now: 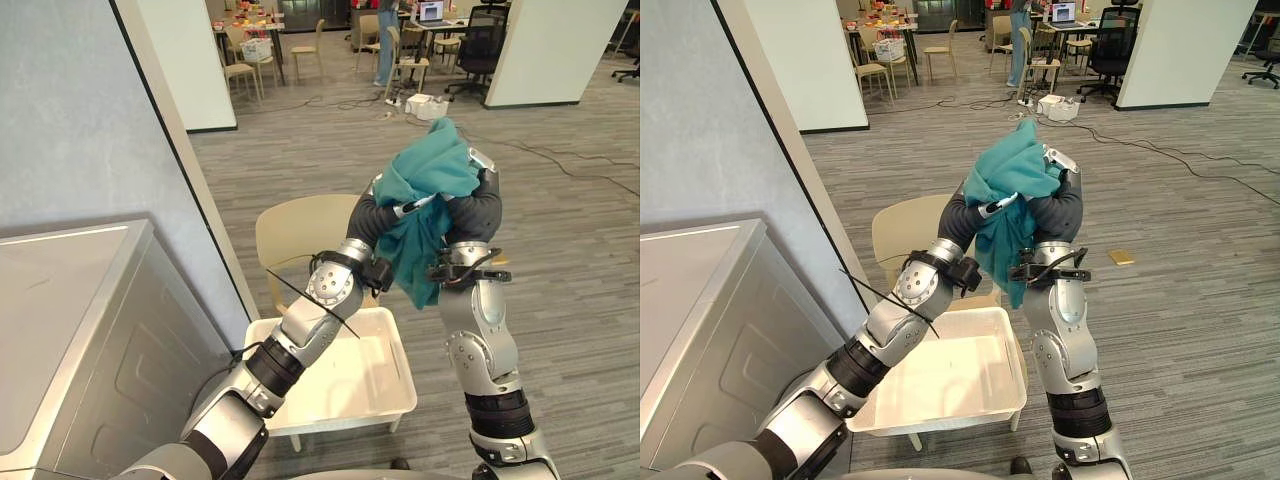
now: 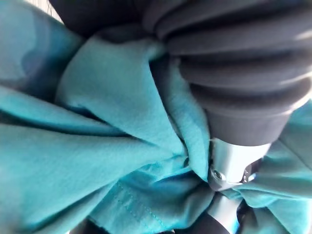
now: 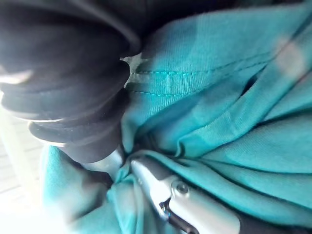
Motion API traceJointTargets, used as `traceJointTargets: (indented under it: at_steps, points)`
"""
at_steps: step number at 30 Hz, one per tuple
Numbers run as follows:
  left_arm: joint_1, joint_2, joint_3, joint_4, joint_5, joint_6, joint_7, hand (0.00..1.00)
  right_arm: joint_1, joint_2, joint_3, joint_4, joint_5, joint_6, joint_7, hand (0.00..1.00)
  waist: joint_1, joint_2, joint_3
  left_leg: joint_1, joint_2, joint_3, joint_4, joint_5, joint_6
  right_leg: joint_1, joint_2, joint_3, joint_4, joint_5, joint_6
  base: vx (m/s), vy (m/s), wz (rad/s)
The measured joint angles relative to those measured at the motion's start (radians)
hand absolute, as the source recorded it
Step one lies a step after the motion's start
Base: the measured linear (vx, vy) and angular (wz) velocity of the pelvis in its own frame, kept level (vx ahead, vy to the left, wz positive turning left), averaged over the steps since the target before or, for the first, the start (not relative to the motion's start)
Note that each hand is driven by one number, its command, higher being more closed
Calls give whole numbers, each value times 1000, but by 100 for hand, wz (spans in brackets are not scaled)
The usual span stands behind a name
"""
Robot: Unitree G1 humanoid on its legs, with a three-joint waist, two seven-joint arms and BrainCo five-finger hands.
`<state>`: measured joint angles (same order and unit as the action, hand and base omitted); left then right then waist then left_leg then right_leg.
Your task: Pick up the laundry basket with both hands and put the clothes into the washing machine.
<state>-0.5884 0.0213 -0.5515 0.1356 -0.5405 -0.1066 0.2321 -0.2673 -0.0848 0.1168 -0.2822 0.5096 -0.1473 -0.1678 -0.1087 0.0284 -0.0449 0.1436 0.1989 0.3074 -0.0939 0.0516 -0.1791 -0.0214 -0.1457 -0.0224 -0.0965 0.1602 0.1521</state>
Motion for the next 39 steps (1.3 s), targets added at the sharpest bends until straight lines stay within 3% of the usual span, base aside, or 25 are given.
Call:
traceJointTargets:
  at_steps: [3, 4, 12, 15, 18, 19, 25, 30, 34, 39]
  points:
    - [-9, 0, 0, 6, 0, -3, 11, 100, 1, 1, 1, 0, 0, -1, -4, 100, -5, 0, 0, 0, 0, -4, 0, 0, 0, 3, -1, -5, 0, 3, -4, 0, -1, 3]
    - [-10, 0, 1, 7, 0, -6, 11, 100, 2, 1, 1, 0, 0, -1, -4, 0, -11, 0, 0, 0, 0, -6, 0, 0, 0, 6, -2, -8, 0, 3, -4, -1, -2, 6]
    - [-22, -3, -8, 27, 3, -6, -8, 100, 160, -6, -28, -106, -1, 3, 33, 0, -16, -2, -2, 7, 0, -7, 0, -1, 0, 17, -2, -11, -1, -2, 2, -1, 0, 1]
    - [-16, 0, 1, 27, 3, -5, -17, 100, 242, -7, -124, -145, -1, 4, 44, 0, -18, -2, -1, 8, 0, -6, 0, -1, 0, 16, -2, -7, -1, -5, 5, -9, -1, -2]
    - [39, 2, 78, 8, 5, -5, -36, 100, 326, -7, -292, -178, -2, 4, 44, 0, -28, 0, -2, 9, 0, 0, 0, -6, -4, 12, 0, 0, -1, -5, 5, -14, -2, -6]
    - [86, 4, 126, -18, 5, -5, -36, 100, 351, -6, -353, -181, -4, 3, 44, 0, -43, 2, -4, 9, 1, 5, 0, -9, -5, 8, 2, 5, -1, -5, 4, -3, -3, -20]
    - [324, 21, 316, -158, 15, -5, -40, 100, 491, 17, -573, -206, -13, 1, 39, 0, -49, 13, -5, 9, 12, 44, 0, -18, -13, -18, 19, 40, -1, -5, -1, 6, -10, -17]
    - [541, 11, 438, -270, 47, -7, -83, 100, 626, 125, -624, -190, -91, 9, 41, 0, -43, 18, -6, 9, 14, 50, 0, -20, -11, -17, 21, 40, -1, -10, -1, 2, -2, -1]
    - [778, -24, 499, -293, 36, 9, -127, 100, 769, 217, -630, -70, -120, 61, 42, 0, -40, 19, -6, 17, 19, 55, 0, -33, -10, -1, 20, 28, 5, -24, 1, 18, 0, 6]
    - [990, -76, 603, -294, 45, 34, -179, 100, 829, 221, -632, 102, -119, 112, 67, 0, -23, 18, 5, 38, 36, 54, 54, -78, -13, 36, 23, 17, 34, -56, -1, 19, 1, 5]
